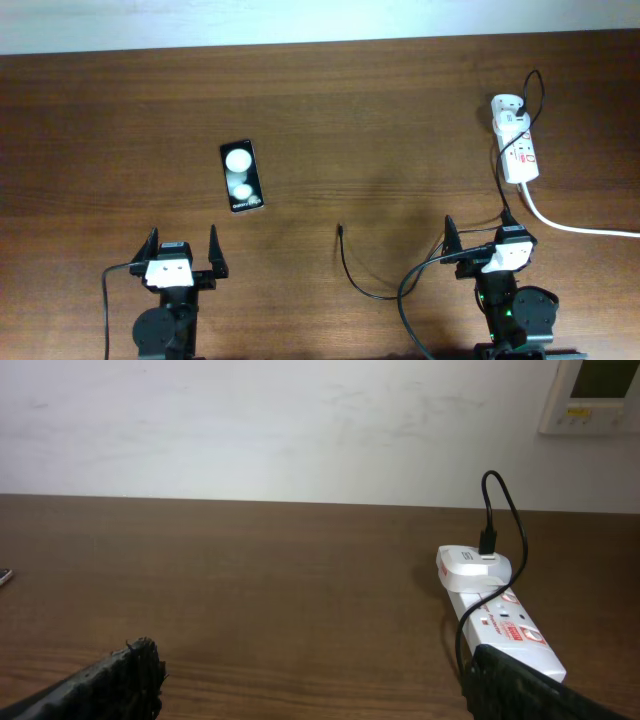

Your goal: Plug charger to phone and switch on socket

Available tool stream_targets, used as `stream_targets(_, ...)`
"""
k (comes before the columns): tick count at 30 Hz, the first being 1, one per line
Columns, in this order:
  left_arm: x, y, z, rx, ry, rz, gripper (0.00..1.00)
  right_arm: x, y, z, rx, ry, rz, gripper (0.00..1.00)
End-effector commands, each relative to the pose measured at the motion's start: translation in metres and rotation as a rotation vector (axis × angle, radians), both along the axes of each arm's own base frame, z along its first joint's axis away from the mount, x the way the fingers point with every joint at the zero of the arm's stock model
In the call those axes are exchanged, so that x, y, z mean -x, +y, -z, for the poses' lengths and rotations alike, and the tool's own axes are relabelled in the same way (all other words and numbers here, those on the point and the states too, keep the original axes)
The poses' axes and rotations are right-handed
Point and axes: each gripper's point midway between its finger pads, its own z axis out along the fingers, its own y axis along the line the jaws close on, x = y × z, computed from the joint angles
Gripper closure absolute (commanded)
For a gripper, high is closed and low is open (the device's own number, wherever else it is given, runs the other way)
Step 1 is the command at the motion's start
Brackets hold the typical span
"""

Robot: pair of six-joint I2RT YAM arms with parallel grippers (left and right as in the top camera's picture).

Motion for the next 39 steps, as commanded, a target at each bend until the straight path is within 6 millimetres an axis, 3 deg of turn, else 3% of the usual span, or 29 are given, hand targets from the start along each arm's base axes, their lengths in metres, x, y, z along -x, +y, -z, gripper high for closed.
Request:
stream_targets(1, 0.0, 0.0, 0.002, -0.015, 0.009, 0.005, 0.01, 0.0, 0.002, 0.002, -0.001, 0.003, -0.009, 0.01)
stream_targets(25, 0.0, 0.0, 0.002, -0.014, 0.008, 0.006, 0.01, 0.0, 0.002, 0.002, -0.001, 0.003, -0.009, 0.01)
stream_targets(29, 0.003, 0.0, -0.015, -0.014, -0.007, 0.006, 0.01, 0.0, 0.002, 0.002, -0.001, 0.003, -0.009, 0.01)
stream_targets(35, 0.013, 0.0, -0.057, -0.016, -0.055, 0.005, 0.01, 0.0, 0.002, 0.002, -0.001, 0.003, -0.009, 0.01)
stream_targets(39, 0.006, 0.0, -0.079, -0.015, 0.002, 0.006, 0.01, 0.0, 0.002, 0.002, -0.001, 0.003, -0.009, 0.01)
